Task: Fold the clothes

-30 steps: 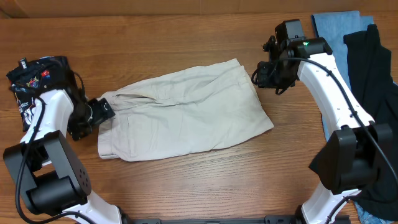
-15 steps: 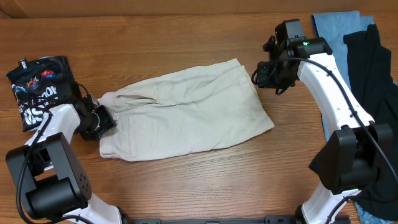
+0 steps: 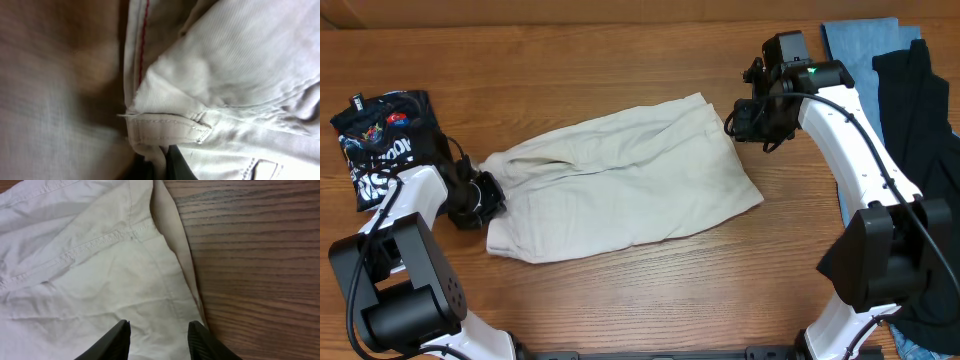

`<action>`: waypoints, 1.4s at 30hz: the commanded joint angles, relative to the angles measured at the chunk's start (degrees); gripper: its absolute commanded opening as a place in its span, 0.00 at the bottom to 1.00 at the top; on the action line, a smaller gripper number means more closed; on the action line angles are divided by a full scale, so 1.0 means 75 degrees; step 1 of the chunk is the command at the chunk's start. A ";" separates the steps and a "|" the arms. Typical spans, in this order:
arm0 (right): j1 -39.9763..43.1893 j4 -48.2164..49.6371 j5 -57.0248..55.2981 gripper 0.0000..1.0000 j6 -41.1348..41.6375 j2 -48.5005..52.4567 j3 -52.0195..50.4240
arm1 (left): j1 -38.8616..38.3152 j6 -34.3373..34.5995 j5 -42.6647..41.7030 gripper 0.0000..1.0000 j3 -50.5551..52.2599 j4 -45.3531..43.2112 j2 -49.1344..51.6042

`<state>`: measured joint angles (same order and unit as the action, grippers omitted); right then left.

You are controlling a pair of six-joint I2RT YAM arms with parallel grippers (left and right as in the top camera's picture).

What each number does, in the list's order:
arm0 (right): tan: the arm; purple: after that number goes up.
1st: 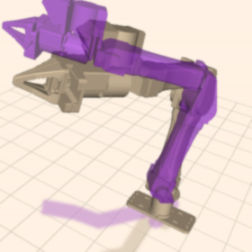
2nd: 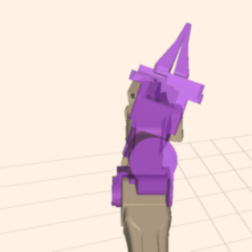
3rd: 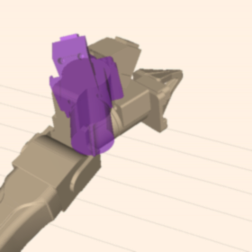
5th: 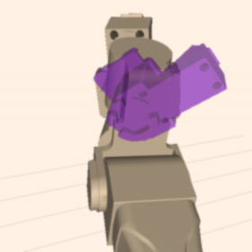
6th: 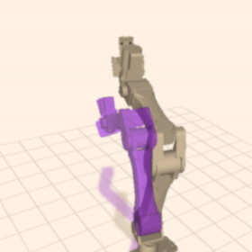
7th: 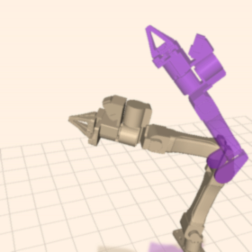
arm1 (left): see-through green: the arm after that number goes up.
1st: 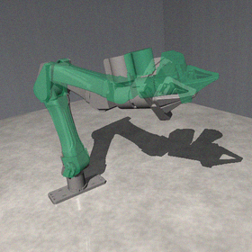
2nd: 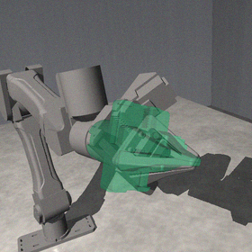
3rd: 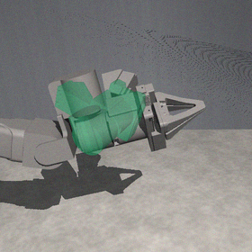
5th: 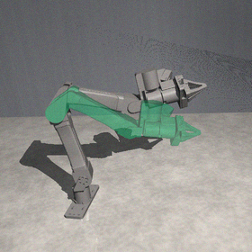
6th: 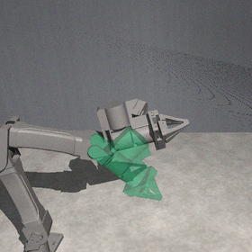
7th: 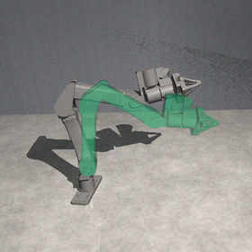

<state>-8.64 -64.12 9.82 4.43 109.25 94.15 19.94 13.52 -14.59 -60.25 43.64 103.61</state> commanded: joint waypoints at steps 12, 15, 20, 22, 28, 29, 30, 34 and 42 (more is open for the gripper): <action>-0.0099 0.0015 0.1440 0.41 -0.0711 0.0020 -0.0009 | 0.1064 -0.0291 0.1542 0.04 -0.2914 0.2891 -0.0702; -0.0423 0.0143 0.2920 0.41 -0.1247 0.0020 -0.0009 | 0.1110 -0.0294 0.1545 0.04 -0.3311 0.3191 -0.0702; -0.1507 0.0784 0.3552 0.41 -0.0734 0.0105 -0.0009 | 0.0985 -0.0291 0.1542 0.04 -0.3395 0.3348 -0.0705; -0.1941 0.0976 0.3375 0.41 -0.0484 0.0187 -0.0009 | 0.0941 -0.0291 0.1545 0.04 -0.3395 0.3465 -0.0705; -0.2620 0.1058 0.2261 0.41 -0.0134 0.0309 -0.0009 | 0.0895 -0.0221 0.1932 0.05 -0.3226 0.3888 -0.0702; -0.2634 0.1046 0.2264 0.41 -0.0134 0.0309 -0.0009 | 0.0895 -0.0134 0.2043 0.05 -0.3153 0.3893 -0.0702; -0.2632 0.1020 0.2264 0.41 -0.0134 0.0309 -0.0009 | 0.0895 -0.0076 0.2069 0.05 -0.3075 0.3888 -0.0702; -0.2623 0.0755 0.2215 0.41 -0.0297 0.0312 -0.0009 | 0.0886 0.0192 0.2090 0.06 -0.2667 0.3710 -0.0702; -0.2524 0.0277 0.1180 0.44 -0.0388 0.0545 -0.0009 | 0.0886 0.0289 0.2378 0.59 -0.1964 0.3238 -0.0699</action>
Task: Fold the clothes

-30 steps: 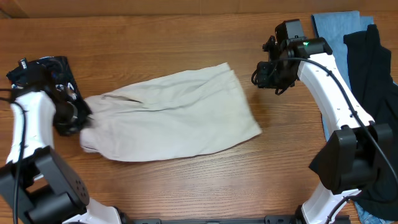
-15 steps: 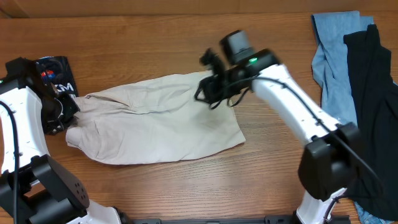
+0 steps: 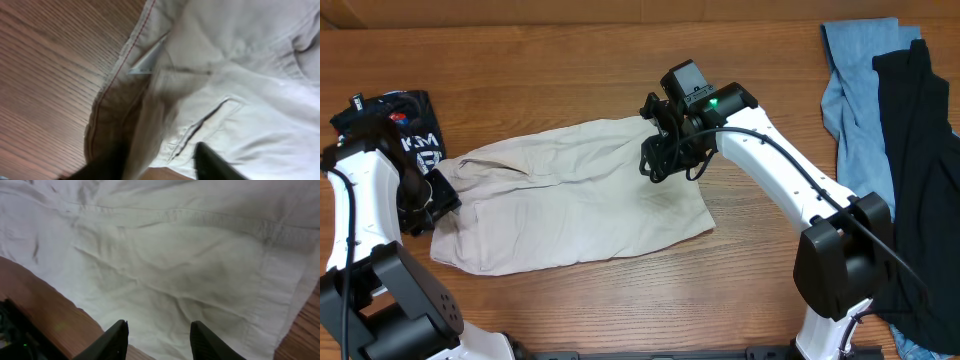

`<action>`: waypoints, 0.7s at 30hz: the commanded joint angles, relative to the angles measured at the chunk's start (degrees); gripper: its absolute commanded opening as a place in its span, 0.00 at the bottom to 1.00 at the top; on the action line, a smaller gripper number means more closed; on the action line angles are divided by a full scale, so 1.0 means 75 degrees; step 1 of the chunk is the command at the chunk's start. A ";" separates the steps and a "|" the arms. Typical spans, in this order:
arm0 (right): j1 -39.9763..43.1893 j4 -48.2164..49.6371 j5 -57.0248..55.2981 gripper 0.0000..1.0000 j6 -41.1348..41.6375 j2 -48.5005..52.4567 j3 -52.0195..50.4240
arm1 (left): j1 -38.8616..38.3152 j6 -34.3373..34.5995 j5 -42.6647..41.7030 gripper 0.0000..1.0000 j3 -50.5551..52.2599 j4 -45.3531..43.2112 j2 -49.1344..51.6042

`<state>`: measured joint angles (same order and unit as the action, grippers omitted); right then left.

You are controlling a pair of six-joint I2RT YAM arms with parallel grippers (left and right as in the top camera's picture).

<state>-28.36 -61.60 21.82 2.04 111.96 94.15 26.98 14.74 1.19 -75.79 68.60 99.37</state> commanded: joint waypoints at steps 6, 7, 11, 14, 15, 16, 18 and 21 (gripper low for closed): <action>0.0280 -0.0414 -0.0635 0.51 -0.0067 0.0688 -0.0009 | -0.0052 0.0157 0.0271 0.61 0.0108 -0.0207 -0.0131; 0.0315 -0.0481 -0.0749 0.52 -0.0035 0.0787 -0.0009 | -0.0052 0.0157 0.0274 0.61 0.0108 -0.0245 -0.0134; 0.0446 -0.0638 -0.0772 0.57 -0.0041 0.1067 -0.0009 | -0.0052 0.0178 0.0321 0.60 0.0184 -0.0458 -0.0102; 0.0533 -0.0629 -0.0781 0.69 -0.0038 0.1207 -0.0026 | -0.0052 0.0274 0.0318 0.60 0.0245 -0.0463 -0.0096; 0.0554 -0.0618 -0.0793 0.71 -0.0038 0.1218 -0.0032 | -0.0052 0.0271 0.0318 0.60 0.0245 -0.0458 -0.0093; 0.0568 -0.0586 -0.0796 0.72 -0.0041 0.1268 -0.0035 | -0.0052 0.0271 0.0318 0.60 0.0245 -0.0460 -0.0093; 0.0603 -0.0440 -0.0857 0.74 -0.0041 0.1364 -0.0070 | -0.0052 0.0268 0.0318 0.60 0.0245 -0.0455 -0.0093; 0.0621 -0.0283 -0.1081 0.76 -0.0038 0.1562 -0.0143 | -0.0052 0.0268 0.0318 0.60 0.0245 -0.0437 -0.0093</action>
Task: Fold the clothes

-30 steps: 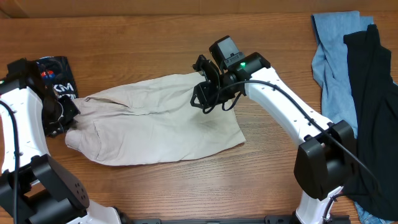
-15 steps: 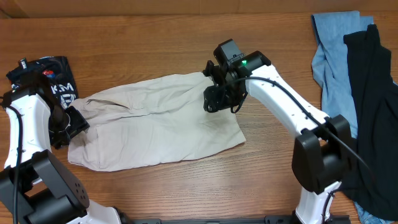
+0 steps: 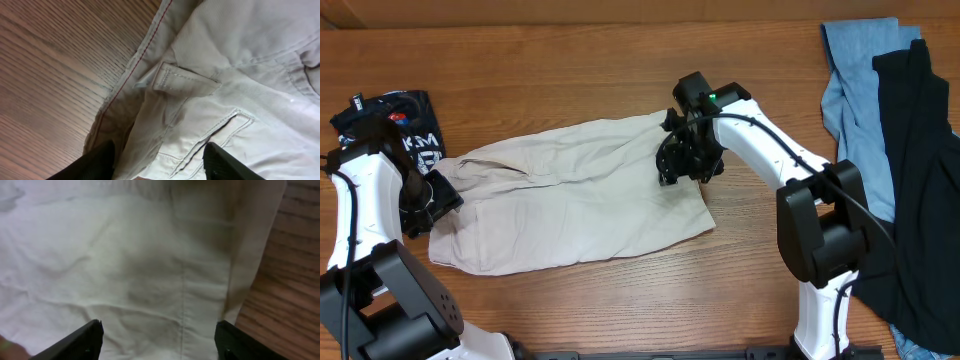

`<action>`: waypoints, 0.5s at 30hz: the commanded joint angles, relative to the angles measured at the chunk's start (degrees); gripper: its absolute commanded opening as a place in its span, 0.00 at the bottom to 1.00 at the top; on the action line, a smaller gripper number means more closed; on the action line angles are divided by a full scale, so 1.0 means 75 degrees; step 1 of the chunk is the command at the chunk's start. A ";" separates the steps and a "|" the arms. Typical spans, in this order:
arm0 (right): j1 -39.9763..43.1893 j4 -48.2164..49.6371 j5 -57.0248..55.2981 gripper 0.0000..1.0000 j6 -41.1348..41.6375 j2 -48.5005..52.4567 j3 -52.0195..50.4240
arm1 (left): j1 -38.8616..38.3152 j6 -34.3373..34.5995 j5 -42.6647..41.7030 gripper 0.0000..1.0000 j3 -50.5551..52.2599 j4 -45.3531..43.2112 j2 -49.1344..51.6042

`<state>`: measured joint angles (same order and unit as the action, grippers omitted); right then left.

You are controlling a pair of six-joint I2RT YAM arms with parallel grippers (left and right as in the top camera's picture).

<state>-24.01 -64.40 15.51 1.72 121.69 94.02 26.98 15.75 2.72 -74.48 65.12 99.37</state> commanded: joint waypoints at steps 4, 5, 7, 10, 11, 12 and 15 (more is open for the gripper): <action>0.0041 0.0286 -0.0277 0.76 -0.0003 0.0603 -0.0289 | -0.0052 0.0137 0.0114 0.60 0.0070 0.0023 -0.0093; 0.0041 0.0291 -0.0329 0.76 0.0003 0.0685 -0.0294 | -0.0052 0.0137 0.0114 0.61 0.0070 0.0023 -0.0093; 0.0041 0.0329 -0.0353 0.76 0.0003 0.0848 -0.0294 | -0.0052 0.0137 0.0114 0.62 0.0070 0.0023 -0.0093; 0.0041 0.0437 -0.0350 0.63 0.0003 0.0947 -0.0294 | -0.0052 0.0137 0.0114 0.63 0.0067 0.0023 -0.0093; 0.0041 0.0490 -0.0350 0.54 0.0003 0.0950 -0.0294 | -0.0052 0.0137 0.0114 0.63 0.0067 0.0023 -0.0093; 0.0041 0.0530 -0.0350 0.49 0.0000 0.0950 -0.0291 | -0.0052 0.0137 0.0114 0.63 0.0067 0.0023 -0.0093; 0.0041 0.0542 -0.0347 0.22 0.0000 0.0950 -0.0291 | -0.0052 0.0137 0.0114 0.63 0.0067 0.0020 -0.0093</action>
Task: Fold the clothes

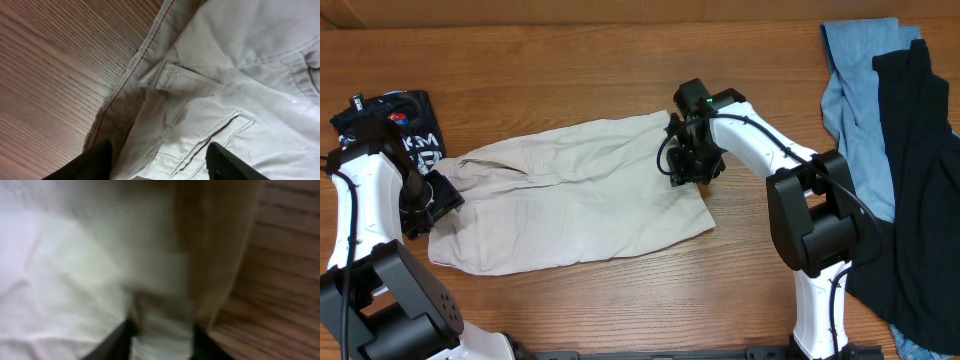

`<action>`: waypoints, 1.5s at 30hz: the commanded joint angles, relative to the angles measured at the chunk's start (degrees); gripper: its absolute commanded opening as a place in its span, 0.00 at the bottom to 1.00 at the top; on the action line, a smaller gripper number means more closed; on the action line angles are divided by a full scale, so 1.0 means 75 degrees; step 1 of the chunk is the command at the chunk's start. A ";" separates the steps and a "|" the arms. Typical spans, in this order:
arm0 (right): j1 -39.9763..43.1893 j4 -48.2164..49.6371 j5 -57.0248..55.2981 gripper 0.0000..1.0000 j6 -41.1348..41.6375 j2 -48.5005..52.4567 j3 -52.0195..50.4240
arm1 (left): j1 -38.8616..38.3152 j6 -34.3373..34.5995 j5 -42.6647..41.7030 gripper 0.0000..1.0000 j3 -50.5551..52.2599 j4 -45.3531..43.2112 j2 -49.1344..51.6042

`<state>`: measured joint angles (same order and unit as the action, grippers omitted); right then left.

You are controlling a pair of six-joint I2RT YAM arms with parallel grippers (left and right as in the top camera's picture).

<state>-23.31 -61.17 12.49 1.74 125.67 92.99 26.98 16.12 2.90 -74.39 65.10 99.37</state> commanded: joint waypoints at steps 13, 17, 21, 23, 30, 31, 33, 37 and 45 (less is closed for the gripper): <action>0.0860 -0.0009 -0.1597 0.04 0.0799 0.0318 -0.0134 | -0.0052 0.0140 -0.0125 0.79 -0.0070 0.0140 -0.0111; 0.1644 -0.0134 -0.1661 0.04 0.0793 0.0303 -0.0134 | -0.0052 0.0143 -0.0350 0.86 -0.0070 0.0122 -0.0108; 0.2250 -0.0169 -0.1661 0.04 0.0679 0.0303 -0.0134 | -0.0052 0.0146 -0.0414 0.87 -0.0067 0.0090 -0.0108; 0.2413 -0.0149 -0.1664 0.04 0.0539 0.0303 -0.0134 | -0.0064 0.0143 -0.0562 0.87 -0.0067 0.0029 -0.0108; 0.2524 -0.0166 -0.1661 0.12 0.0548 -0.0236 0.0052 | -0.0256 0.0047 -0.1233 0.93 -0.0050 -0.0391 -0.0108; 0.2509 -0.0181 -0.1661 0.14 0.0577 -0.0425 0.0128 | -0.0280 0.0003 -0.1408 0.93 -0.0050 -0.0449 -0.0108; 0.2483 -0.0195 -0.1658 0.15 0.0656 -0.0901 0.0286 | -0.0332 -0.0262 -0.1982 0.93 -0.0047 -0.0554 -0.0108; 0.2398 -0.0114 -0.1623 0.15 0.0743 -0.1751 0.0434 | -0.0527 -0.0906 -0.3579 0.93 -0.0044 -0.0729 -0.0108; 0.2372 -0.0350 -0.1428 0.15 0.0746 -0.2148 0.0382 | -0.1241 -0.0927 -0.3450 0.93 0.0289 -0.1230 -0.0061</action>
<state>-5.45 -63.53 2.15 6.66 109.14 95.61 19.35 10.63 -21.54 -74.00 56.69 99.37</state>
